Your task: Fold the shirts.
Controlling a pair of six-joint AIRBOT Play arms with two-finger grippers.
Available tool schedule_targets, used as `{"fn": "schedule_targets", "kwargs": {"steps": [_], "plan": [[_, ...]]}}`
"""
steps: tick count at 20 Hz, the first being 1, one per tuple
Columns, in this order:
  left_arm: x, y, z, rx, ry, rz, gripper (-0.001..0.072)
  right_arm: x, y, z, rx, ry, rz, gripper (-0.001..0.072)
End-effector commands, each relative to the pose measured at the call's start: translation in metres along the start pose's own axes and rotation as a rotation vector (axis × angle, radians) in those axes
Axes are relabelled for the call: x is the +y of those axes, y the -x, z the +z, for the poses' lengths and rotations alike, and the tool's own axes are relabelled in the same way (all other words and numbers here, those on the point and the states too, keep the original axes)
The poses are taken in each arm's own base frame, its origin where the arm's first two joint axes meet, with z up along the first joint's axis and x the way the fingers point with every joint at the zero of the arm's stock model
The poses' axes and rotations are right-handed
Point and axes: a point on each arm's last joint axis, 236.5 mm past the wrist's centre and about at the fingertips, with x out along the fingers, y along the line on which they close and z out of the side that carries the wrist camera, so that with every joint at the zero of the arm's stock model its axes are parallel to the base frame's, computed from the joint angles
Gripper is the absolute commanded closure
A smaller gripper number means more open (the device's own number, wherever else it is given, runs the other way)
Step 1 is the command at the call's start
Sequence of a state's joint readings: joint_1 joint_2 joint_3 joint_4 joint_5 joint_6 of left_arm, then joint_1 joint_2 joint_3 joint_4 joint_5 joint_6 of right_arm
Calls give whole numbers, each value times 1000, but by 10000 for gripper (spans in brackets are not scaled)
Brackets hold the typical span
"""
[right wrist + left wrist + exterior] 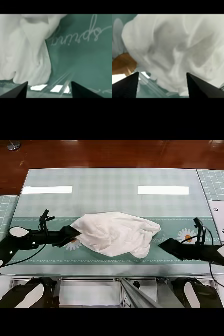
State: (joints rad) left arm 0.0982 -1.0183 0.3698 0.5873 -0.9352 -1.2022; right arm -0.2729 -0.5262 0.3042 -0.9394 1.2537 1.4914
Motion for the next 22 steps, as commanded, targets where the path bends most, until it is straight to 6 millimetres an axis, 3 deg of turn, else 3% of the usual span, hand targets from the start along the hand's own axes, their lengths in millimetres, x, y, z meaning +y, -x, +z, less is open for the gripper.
{"fn": "schedule_targets", "kwargs": {"steps": [1, 3, 4, 7, 10, 13, 16, 18, 19, 21, 22], "plan": [[-8, -18, 17, -73, 15, -33, 73, -8, -16, -42, 96, -73, 35, 95], [-17, -15, 25, -85, -33, -42, 555, -9, -17, -43, 100, -84, 35, 95], [-23, -12, 32, -101, -63, -48, 683, -9, -17, -43, 100, -86, 33, 95], [-43, -2, 50, -130, -109, -77, 684, -11, -19, -45, 118, -98, 32, 95], [-61, 5, 55, -125, -161, -110, 684, -5, -31, -49, 173, -69, 46, 95], [-65, 6, 55, -119, -169, -119, 684, 20, -56, -42, 172, -76, 107, 95], [-66, 6, 53, -110, -171, -123, 684, 35, -81, -52, 235, -59, 106, 95], [-69, 7, 50, -101, -175, -132, 684, 49, -94, -47, 239, -44, 105, 96], [-78, 12, 48, -92, -218, -151, 684, 58, -99, -37, 217, -37, 109, 151], [-106, 37, 55, -113, -304, -206, 684, 81, -99, -13, 176, 33, 135, 608], [-124, 57, 66, -161, -345, -228, 684, 97, -93, 0, 152, 103, 161, 682]]}}
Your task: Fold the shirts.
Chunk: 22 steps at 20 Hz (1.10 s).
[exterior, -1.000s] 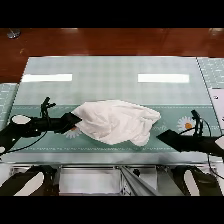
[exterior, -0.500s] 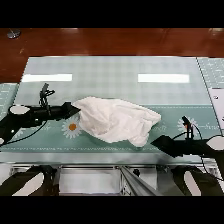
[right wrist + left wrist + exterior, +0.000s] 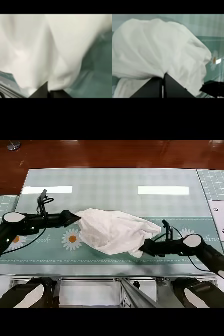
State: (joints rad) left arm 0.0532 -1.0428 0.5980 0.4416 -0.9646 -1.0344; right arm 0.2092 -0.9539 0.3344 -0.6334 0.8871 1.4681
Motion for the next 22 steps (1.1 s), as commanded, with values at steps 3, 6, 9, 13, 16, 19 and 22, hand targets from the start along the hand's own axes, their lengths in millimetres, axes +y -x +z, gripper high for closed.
{"fn": "schedule_targets", "kwargs": {"steps": [3, 6, 9, 13, 16, 19, 22], "plan": [[-86, 85, 82, -237, -185, -79, 684, 89, 51, 80, -149, 292, 33, 683], [-158, 173, 135, -482, -337, -85, 685, 168, 167, 138, -373, 499, -30, 683], [-229, 268, 156, -724, -532, -42, 685, 253, 305, 138, -651, 721, -88, 683], [-281, 366, 145, -984, -702, 194, 684, 304, 433, 55, -933, 906, -125, 683], [-294, 410, 123, -1093, -763, 420, 685, 288, 477, -9, -1053, 924, -165, 683], [-285, 446, 94, -1151, -788, 628, 685, 248, 508, -44, -1147, 828, -265, 683], [-277, 453, 69, -1104, -825, 673, 685, 216, 510, -62, -1128, 746, -325, 682]]}}
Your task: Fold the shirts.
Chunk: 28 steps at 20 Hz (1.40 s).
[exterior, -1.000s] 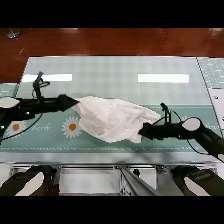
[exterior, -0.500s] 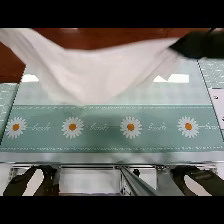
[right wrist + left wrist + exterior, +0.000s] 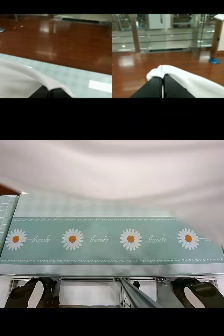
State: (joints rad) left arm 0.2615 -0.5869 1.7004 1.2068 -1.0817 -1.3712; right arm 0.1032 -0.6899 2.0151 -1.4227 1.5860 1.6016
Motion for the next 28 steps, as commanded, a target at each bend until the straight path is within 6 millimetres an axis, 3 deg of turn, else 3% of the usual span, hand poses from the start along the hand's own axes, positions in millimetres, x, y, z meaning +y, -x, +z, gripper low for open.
{"fn": "schedule_targets", "kwargs": {"steps": [1, 3, 5, 10, 13, 17, 22, 24, 25, 26, 27, 28], "plan": [[33, 36, -8, 46, -67, 134, 685, -21, 32, -30, 62, -45, -109, 682], [40, 32, -41, 177, -5, 153, 685, -24, 15, -55, 169, -61, -111, 682], [29, 10, -93, 329, 38, 108, 685, -26, -19, -87, 296, -78, -101, 683], [7, -66, -272, 678, 128, 30, 685, -27, -142, -190, 515, -168, -40, 682], [6, -105, -353, 778, 205, 55, 685, -49, -210, -257, 632, -223, -102, 683], [2, -161, -408, 819, 268, 55, 684, -85, -300, -290, 677, -367, -136, 683], [-12, -214, -449, 814, 453, 54, 684, -89, -402, -307, 680, -555, -43, 682], [-20, -224, -458, 825, 528, 48, 683, -89, -428, -312, 687, -628, -32, 681], [-22, -226, -459, 828, 541, 47, 657, -90, -435, -315, 703, -668, -25, 551], [-22, -225, -459, 839, 531, 41, 409, -91, -436, -315, 725, -698, -8, 159], [-20, -220, -460, 871, 503, 29, 6, -96, -431, -314, 750, -695, 5, 92], [-13, -209, -463, 934, 460, 14, 6, -107, -418, -312, 787, -671, 8, 92]]}}
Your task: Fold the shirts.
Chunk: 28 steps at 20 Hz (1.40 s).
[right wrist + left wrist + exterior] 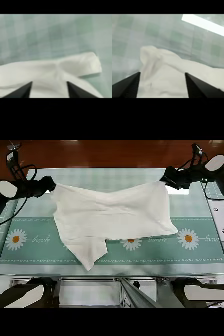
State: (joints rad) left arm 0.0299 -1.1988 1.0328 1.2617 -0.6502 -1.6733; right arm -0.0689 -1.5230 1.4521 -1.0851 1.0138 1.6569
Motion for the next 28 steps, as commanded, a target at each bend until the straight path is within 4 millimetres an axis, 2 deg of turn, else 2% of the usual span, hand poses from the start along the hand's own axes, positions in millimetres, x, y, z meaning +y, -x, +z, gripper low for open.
{"fn": "schedule_targets", "kwargs": {"steps": [1, 2, 3, 4, 5, 6, 7, 8, 9, 12, 14, 18, 21, 22, 23, 24, 26, 28], "plan": [[22, 8, -19, 160, -74, 31, 6, -24, 15, -1, 118, -14, 9, 93], [43, 18, -30, 240, -92, 62, 6, -44, 33, -8, 162, -4, -25, 93], [66, 30, -45, 326, -70, 85, 7, -75, 54, -20, 216, 1, -99, 93], [86, 42, -65, 418, -19, 100, 7, -108, 73, -35, 263, -6, -194, 92], [99, 54, -96, 536, 78, 85, 7, -148, 93, -57, 302, -53, -313, 92], [97, 60, -125, 616, 189, 19, 8, -174, 103, -73, 282, -136, -377, 93], [92, 65, -154, 684, 246, -64, 7, -183, 101, -86, 224, -202, -351, 93], [92, 67, -178, 721, 316, -102, 7, -178, 94, -97, 169, -227, -275, 93], [94, 68, -198, 734, 407, -122, 7, -164, 86, -108, 116, -226, -182, 93], [88, 62, -228, 693, 554, -197, 7, -129, 73, -150, 43, -247, -21, 93], [81, 53, -247, 676, 570, -220, 8, -114, 67, -175, 48, -242, 54, 94], [62, 25, -250, 573, 588, -243, 7, -106, 60, -211, 112, -259, 99, 94], [33, 19, -259, 600, 505, -291, 7, -106, 59, -211, 111, -265, 98, 94], [24, 19, -260, 605, 470, -316, 13, -113, 60, -207, 92, -285, 80, 94], [20, 19, -260, 610, 454, -325, 186, -123, 62, -201, 64, -329, 55, 94], [18, 21, -257, 609, 435, -339, 676, -136, 64, -198, 43, -368, 19, 94], [13, 22, -247, 599, 408, -361, 685, -167, 70, -204, 39, -419, -85, 94], [10, 22, -235, 580, 390, -374, 685, -193, 73, -217, 78, -448, -187, 94]]}}
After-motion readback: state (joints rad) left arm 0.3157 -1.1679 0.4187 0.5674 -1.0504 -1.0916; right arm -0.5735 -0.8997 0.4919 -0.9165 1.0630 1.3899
